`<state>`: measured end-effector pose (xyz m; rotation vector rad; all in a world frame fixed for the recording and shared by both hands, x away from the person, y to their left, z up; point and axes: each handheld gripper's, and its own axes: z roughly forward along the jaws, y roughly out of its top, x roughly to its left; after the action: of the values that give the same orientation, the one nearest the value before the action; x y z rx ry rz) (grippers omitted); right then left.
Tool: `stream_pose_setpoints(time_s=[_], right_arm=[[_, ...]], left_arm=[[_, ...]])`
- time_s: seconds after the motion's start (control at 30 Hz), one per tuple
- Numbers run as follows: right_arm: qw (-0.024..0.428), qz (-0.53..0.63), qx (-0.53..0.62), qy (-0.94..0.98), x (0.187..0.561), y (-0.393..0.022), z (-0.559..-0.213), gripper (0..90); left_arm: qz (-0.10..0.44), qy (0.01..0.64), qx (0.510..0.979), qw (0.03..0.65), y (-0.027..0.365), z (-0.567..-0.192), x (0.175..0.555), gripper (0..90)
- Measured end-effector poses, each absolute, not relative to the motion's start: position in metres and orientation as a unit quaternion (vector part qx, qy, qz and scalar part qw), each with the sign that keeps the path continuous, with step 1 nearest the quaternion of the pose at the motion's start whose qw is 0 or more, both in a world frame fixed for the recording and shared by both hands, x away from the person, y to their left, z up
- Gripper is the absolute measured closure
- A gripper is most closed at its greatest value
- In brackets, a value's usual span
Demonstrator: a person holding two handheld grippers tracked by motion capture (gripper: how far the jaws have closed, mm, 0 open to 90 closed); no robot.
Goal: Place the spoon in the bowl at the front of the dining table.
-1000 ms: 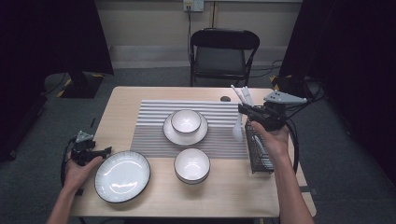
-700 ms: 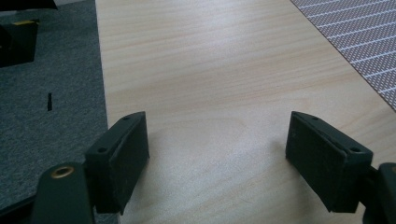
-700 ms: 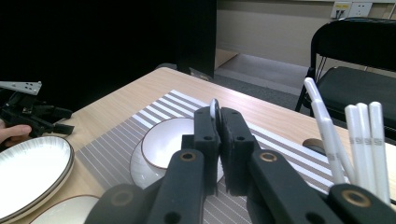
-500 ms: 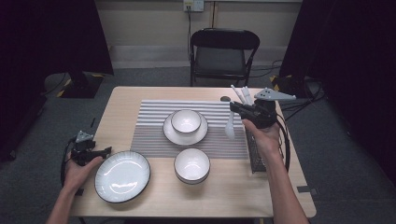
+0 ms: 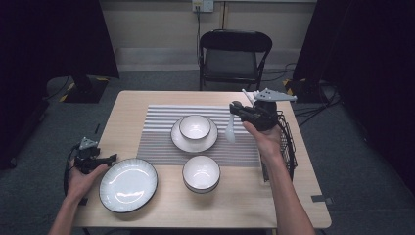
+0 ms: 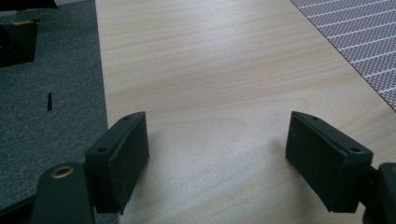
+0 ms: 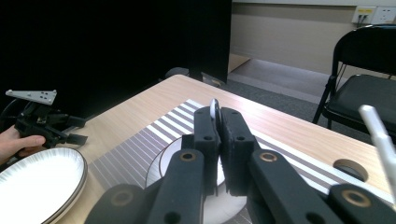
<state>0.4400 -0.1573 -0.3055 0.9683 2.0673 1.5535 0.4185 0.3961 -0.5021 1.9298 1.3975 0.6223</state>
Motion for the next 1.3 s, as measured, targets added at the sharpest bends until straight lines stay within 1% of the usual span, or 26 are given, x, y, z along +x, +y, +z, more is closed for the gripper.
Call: stream_pose_setpoints(time_s=[0.77, 1.3], right_arm=[[0.178, 0.543, 0.341, 0.747, 0.463, -0.11, -0.311, 86.2], [0.175, 0.537, 0.341, 0.751, 0.485, -0.088, -0.312, 86.2]], left_arm=[[0.238, 0.535, 0.739, 0.334, 0.396, -0.502, 0.419, 21.0], [0.239, 0.535, 0.738, 0.334, 0.396, -0.502, 0.419, 21.0]])
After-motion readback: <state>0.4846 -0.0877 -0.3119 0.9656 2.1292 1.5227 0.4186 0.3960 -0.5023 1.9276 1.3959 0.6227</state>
